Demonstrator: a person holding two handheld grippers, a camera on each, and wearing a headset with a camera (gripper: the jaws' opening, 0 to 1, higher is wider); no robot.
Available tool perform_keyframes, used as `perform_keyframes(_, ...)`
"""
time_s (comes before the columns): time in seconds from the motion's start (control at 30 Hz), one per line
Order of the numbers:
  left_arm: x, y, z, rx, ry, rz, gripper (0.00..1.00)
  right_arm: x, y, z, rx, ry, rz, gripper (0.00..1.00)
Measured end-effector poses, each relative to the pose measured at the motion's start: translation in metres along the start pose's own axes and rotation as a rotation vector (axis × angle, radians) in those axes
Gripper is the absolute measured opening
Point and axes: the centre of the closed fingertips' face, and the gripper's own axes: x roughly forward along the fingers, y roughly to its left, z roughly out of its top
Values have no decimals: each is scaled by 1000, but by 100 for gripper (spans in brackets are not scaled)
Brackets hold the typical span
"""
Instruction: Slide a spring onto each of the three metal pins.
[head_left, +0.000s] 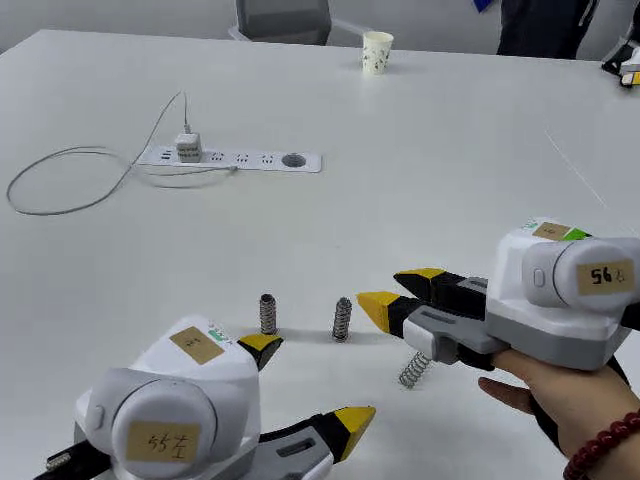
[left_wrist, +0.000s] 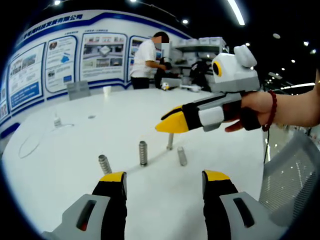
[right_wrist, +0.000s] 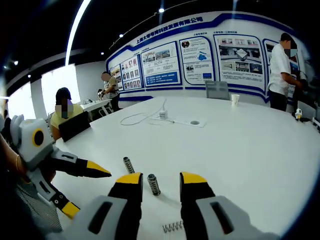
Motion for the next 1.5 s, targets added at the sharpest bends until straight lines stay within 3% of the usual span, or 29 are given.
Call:
perform_keyframes(0.53, 24, -17, -2, 30, 36, -49, 52, -29, -20, -8, 11, 10, -44, 33)
perform_keyframes(0.77, 38, -21, -7, 47, 58, -56, 45, -38, -26, -13, -18, 20, -45, 34)
perform_keyframes(1.07, 55, -30, -9, 55, 68, -83, 40, -47, -30, -24, -2, 36, -32, 36)
perform_keyframes(1.5, 75, -34, -12, 78, 81, -88, 32, -63, -38, -42, 13, 62, -23, 40)
